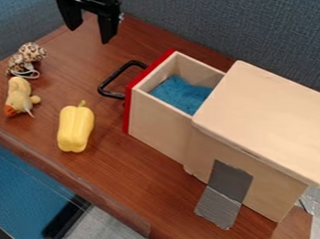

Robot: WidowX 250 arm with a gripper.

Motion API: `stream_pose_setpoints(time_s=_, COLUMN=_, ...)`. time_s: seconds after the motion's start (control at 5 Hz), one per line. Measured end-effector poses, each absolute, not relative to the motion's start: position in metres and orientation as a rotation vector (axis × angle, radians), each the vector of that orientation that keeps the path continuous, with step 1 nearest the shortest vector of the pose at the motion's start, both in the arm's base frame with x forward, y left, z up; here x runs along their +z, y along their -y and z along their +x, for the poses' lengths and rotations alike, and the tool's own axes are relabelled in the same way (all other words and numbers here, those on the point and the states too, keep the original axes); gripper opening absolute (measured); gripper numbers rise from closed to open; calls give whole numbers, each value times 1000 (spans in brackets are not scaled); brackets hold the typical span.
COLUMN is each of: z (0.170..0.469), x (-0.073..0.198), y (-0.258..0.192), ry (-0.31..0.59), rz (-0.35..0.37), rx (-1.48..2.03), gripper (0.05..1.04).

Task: Move that thing in the right side of the drawer

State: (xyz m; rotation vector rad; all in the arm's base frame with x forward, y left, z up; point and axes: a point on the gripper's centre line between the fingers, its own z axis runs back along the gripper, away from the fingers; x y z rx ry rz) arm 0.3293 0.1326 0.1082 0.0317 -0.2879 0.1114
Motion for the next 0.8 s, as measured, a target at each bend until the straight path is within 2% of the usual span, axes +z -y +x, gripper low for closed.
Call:
stream_pose_setpoints(time_s=0.2, z=328, x=97, y=-133, ry=257, rz=23, rx=114, gripper=1001)
stream_pose_setpoints(time_s=0.4, z=313, x=83, y=-170, ry=220, rz=66, rx=179, gripper=1001)
stream_pose_setpoints(time_s=0.8, z=290, x=66, y=-229, ry=258, rz=125, rx=223, gripper=1001)
